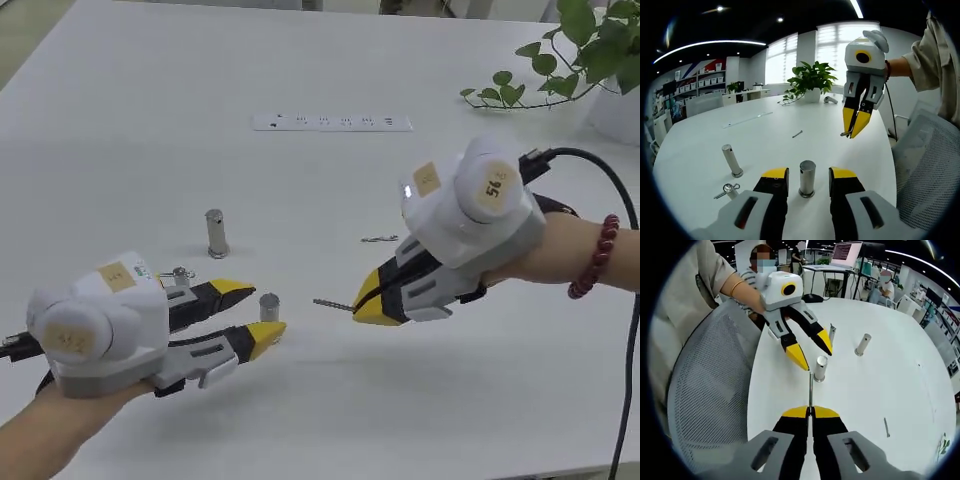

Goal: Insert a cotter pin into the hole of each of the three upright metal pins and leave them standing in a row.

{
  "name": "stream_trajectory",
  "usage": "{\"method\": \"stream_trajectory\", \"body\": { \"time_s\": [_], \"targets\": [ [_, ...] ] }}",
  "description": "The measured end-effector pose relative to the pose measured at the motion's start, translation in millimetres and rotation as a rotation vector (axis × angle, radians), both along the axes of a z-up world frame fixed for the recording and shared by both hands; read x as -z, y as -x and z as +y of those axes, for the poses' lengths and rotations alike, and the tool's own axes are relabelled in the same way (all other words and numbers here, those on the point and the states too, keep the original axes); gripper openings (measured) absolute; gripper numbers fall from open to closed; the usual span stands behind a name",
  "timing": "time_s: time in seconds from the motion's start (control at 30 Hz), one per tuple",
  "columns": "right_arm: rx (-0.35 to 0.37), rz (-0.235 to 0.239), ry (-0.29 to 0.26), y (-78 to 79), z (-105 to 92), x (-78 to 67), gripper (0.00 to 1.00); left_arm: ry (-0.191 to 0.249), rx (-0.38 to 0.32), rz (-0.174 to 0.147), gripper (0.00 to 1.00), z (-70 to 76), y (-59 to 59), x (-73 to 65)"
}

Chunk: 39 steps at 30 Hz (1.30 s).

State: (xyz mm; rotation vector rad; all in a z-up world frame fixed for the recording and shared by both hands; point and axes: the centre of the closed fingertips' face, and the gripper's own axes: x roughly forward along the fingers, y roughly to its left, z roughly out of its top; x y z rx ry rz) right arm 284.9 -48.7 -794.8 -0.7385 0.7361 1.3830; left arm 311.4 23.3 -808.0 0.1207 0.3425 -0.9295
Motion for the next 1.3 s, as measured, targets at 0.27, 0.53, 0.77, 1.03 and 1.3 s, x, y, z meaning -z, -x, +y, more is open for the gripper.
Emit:
{"method": "stream_trajectory", "body": {
  "time_s": [0.27, 0.53, 0.77, 1.03, 1.3],
  "targets": [
    [0.011, 0.006, 0.022, -3.6, 0.0, 7.2, 0.02, -0.010, -0.001, 0.015, 0.28, -0.7, -4.7, 12.5],
    [0.026, 0.015, 0.039, -7.6, 1.7, 14.2, 0.02, -0.003, 0.005, 0.028, 0.24, -4.1, -7.6, 18.7],
    [0.030, 0.020, 0.053, -10.8, 3.1, 18.5, 0.02, 0.004, 0.018, 0.033, 0.17, -8.3, -9.2, 21.0],
    [0.034, 0.025, 0.063, -14.8, 5.4, 21.6, 0.02, 0.005, 0.021, 0.038, 0.12, -9.8, -11.2, 23.1],
    [0.032, 0.027, 0.071, -15.3, 8.1, 24.2, 0.02, 0.008, 0.023, 0.040, 0.12, -10.3, -11.7, 23.9]
  ]
}}
